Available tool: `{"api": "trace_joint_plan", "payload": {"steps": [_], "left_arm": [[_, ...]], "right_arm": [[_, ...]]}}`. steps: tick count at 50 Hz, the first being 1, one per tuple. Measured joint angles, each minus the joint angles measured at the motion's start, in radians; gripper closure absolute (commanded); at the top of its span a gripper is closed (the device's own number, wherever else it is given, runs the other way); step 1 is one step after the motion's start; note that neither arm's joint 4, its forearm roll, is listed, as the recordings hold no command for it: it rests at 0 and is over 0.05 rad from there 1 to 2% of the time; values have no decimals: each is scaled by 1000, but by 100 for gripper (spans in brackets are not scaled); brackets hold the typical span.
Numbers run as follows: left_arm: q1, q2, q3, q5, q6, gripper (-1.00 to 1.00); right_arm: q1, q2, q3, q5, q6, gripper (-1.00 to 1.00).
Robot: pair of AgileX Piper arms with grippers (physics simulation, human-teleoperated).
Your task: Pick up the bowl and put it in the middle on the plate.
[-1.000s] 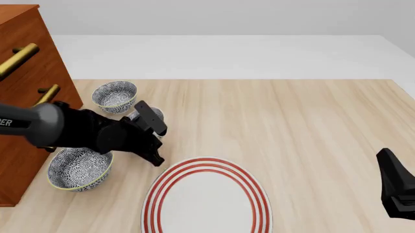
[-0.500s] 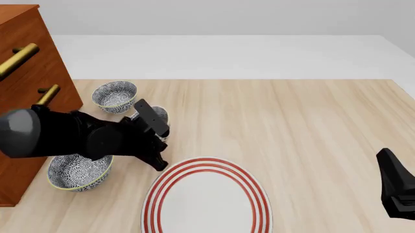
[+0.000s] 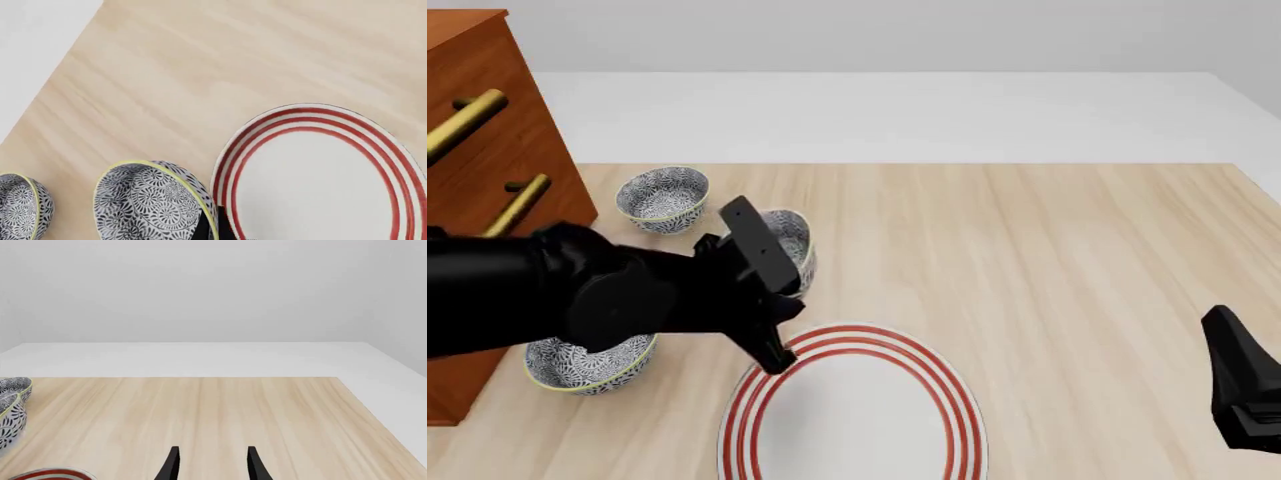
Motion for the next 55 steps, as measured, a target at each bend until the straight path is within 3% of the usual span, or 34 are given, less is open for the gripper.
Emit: {"api": "trace_joint_plan", "payload": {"steps": [29,55], "left_arm": [[-187,-89,0,137,4,100],[-341,-13,-24,194,-22,100]], "right_arm": [[0,-2,-2,4,0,-100],[0,-2,-2,4,0,-100]]}}
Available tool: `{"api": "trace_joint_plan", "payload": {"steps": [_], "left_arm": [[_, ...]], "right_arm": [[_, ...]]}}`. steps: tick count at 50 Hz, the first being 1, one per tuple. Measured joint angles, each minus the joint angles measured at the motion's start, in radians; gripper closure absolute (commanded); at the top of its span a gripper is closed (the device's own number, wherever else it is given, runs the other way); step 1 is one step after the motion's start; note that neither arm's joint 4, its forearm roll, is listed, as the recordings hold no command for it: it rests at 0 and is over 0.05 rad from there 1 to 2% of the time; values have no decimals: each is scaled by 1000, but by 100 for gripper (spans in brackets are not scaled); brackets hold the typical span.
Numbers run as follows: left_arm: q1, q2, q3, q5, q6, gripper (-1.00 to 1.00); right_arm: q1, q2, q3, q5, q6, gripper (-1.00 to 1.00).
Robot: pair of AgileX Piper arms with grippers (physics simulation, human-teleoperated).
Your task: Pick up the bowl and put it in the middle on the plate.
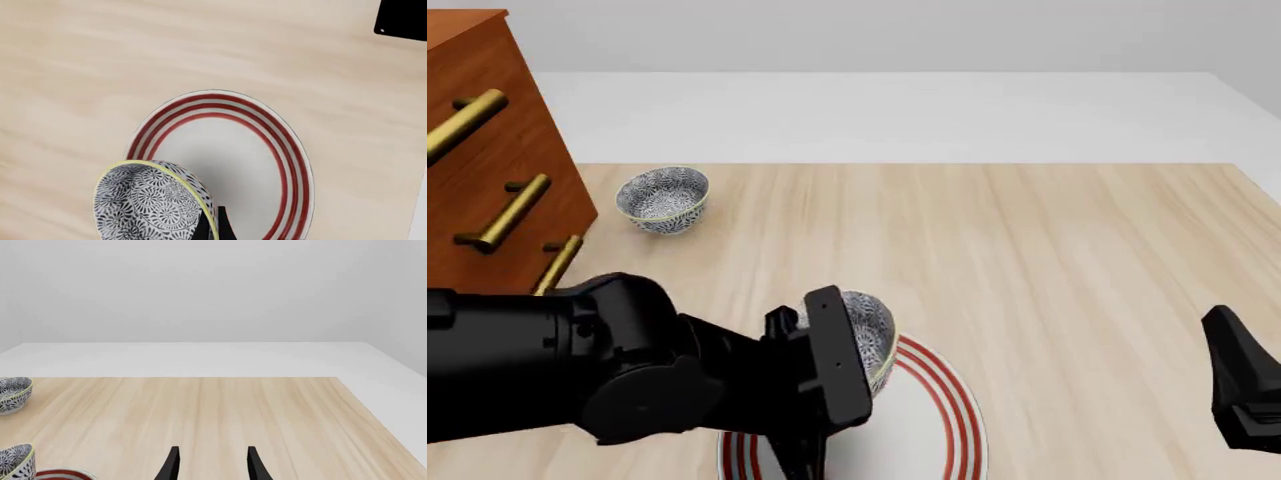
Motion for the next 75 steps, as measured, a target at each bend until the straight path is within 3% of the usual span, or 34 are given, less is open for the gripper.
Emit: {"api": "trace_joint_plan", "payload": {"steps": [28,58,59,75], "left_arm": [[-97,84,23,4,-7,100],[-130,150,48,-57,-34,100],[-131,150,47,-58,-36,-100],[-152,157,46,-54,-51,-100]], "right_arm": [[0,0,0,0,0,-100],[0,0,0,0,0,-100],[0,0,0,0,0,-100],[0,0,0,0,0,-100]]}}
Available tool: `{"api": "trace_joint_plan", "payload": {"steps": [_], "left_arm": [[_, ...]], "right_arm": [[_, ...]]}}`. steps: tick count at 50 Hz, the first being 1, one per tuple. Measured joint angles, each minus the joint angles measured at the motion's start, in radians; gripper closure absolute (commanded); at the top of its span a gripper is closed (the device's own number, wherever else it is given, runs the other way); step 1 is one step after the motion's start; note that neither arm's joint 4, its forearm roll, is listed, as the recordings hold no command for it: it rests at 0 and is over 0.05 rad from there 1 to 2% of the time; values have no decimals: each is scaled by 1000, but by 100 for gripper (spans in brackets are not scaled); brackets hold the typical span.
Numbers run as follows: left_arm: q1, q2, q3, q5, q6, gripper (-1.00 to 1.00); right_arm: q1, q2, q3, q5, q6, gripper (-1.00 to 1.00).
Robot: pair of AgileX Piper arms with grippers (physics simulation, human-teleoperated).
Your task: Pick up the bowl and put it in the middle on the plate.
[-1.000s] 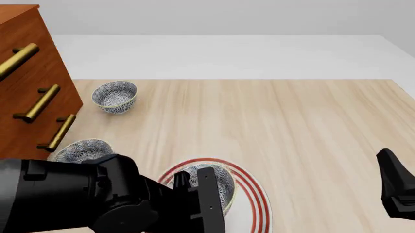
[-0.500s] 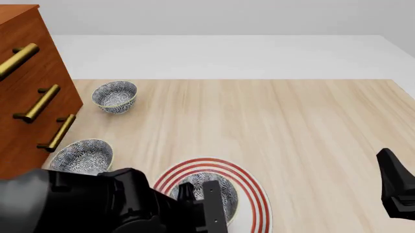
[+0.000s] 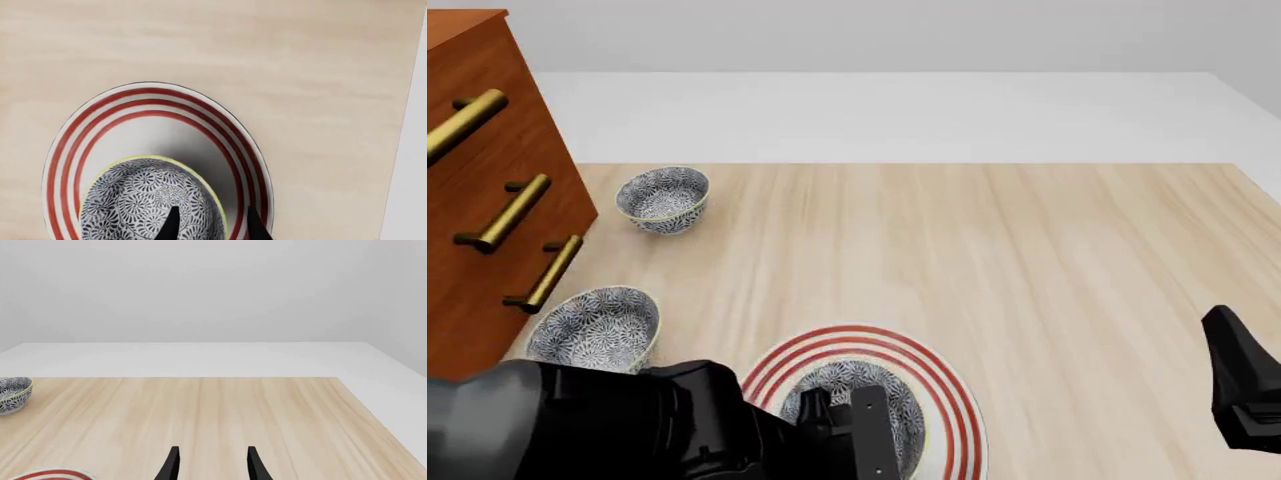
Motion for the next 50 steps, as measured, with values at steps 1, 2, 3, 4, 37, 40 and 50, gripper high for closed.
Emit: {"api": "trace_joint_plan", "payload": {"steps": [1,2,3,4,37,40,50], "left_arm": [[0,-2,0,0,1,-100],[1,-3,0,1,1,-100],[1,-5,0,1,2,-100],[0,-6,-1,2,2,-100],[15,-155,-23,102,57,-100],[16,-172,-29,117,61,-100],[48,-250,-22,143,81,-100]], "right_arm": [[0,0,0,0,0,-100],[0,0,0,0,0,-100],[0,0,0,0,0,-100],[0,0,0,0,0,-100],[0,0,0,0,0,-100],[0,0,0,0,0,-100],[0,0,0,0,0,-100]]}}
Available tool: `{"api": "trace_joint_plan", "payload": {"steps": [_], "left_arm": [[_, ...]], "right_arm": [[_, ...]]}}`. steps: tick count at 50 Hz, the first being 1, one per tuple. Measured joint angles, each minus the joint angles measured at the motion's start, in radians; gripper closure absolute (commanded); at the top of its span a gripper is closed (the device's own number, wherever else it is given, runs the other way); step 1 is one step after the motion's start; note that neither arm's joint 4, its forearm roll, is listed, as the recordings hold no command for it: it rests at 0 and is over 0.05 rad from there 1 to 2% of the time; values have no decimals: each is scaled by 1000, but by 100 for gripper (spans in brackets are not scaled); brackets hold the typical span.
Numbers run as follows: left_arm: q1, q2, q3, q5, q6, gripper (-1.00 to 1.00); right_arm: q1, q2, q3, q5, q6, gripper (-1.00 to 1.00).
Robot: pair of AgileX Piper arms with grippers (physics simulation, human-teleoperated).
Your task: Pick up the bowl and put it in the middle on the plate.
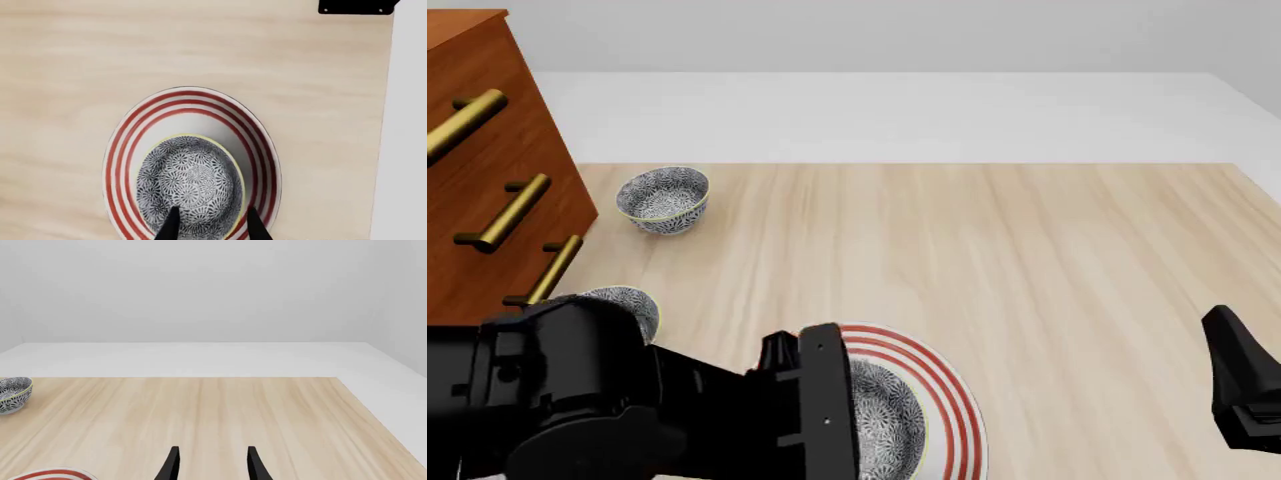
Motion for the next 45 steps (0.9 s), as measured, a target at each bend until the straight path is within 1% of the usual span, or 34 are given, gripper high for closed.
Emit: {"api": "trace_joint_plan", "payload": {"steps": [20,45], "left_arm": [[89,-190,66,26,18,-100],[207,-436,193,80,-22,-100]], "right_arm": [[0,0,0,0,0,-100],[0,0,0,0,0,-100]]}}
